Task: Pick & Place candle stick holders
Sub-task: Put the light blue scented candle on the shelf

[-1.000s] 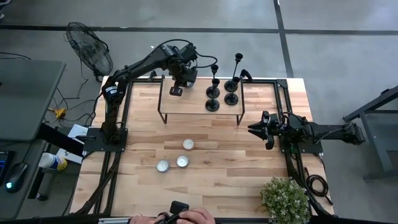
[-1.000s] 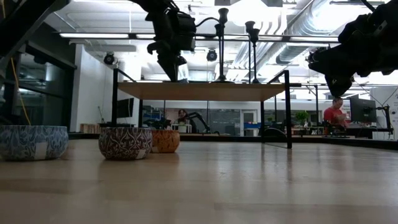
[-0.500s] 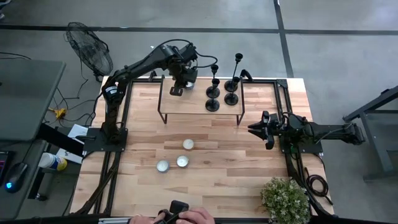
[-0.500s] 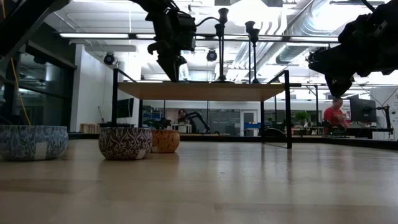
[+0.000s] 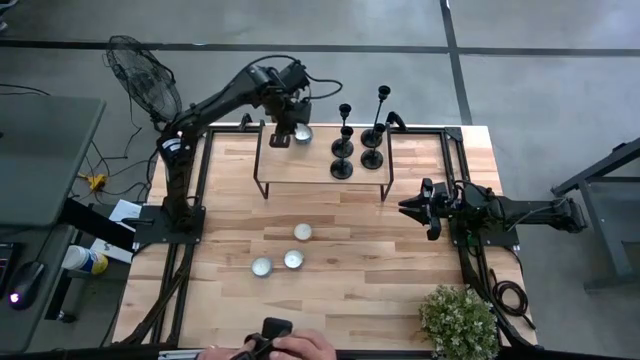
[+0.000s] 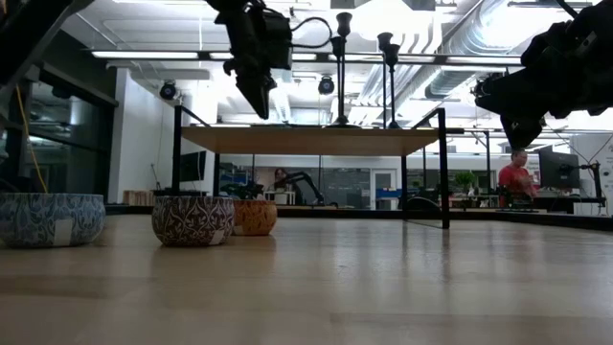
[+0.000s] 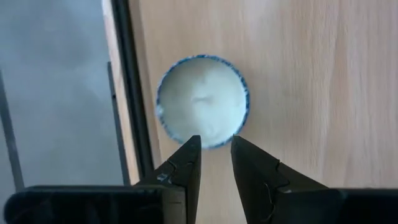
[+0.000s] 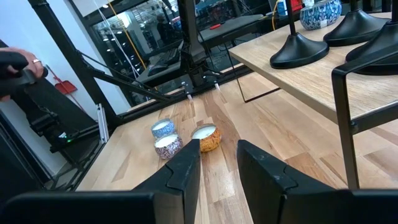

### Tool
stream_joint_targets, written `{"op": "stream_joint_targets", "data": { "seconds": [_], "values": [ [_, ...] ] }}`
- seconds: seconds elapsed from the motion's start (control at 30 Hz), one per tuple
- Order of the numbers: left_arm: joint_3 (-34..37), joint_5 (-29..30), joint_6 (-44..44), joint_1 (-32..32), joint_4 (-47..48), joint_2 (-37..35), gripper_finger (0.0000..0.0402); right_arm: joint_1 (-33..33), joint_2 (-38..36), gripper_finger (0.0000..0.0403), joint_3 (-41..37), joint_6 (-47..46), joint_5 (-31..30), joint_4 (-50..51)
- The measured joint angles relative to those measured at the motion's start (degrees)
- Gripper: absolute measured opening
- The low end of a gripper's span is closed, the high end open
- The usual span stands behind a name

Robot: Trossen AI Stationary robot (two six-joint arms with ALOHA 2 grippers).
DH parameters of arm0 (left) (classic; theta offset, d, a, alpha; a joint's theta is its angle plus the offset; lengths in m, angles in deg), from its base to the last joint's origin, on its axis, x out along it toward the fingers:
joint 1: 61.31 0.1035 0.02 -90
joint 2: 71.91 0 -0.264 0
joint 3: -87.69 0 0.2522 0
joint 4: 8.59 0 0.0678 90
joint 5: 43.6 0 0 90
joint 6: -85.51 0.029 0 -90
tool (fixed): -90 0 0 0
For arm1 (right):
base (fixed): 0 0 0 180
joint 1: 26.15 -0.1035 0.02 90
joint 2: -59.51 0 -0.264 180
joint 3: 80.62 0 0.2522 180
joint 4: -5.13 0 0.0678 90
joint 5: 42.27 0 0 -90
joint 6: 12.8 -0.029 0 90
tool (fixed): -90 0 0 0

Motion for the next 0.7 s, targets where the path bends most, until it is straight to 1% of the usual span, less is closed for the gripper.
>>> {"op": "stream_joint_targets", "data": {
  "seconds": [0.1, 0.3, 0.37, 0.57, 0.7],
  "values": [
    [-0.03, 1.20, -1.53, 0.74, 0.10, -1.08, 0.0086, -0.01, 0.00, 0.0098, 0.00, 0.00, 0.00, -0.02],
    [-0.13, 2.51, -10.24, 2.57, 4.38, -2.77, 0.0085, 0.00, 0.00, 0.0098, 0.00, 0.00, 0.00, 0.00],
    [0.02, 2.40, -12.70, 3.79, 6.33, -3.46, 0.0085, -0.02, 0.04, 0.0098, 0.00, 0.00, 0.00, -0.02],
    [-0.09, 3.43, -19.34, 4.79, 9.01, -6.02, 0.0085, -0.01, 0.07, 0.0098, 0.00, 0.01, 0.00, -0.01],
    [-0.11, 3.39, -26.50, 5.62, 13.55, -6.59, 0.0085, -0.02, 0.07, 0.0098, 0.00, 0.00, 0.00, -0.01]
  ]
}}
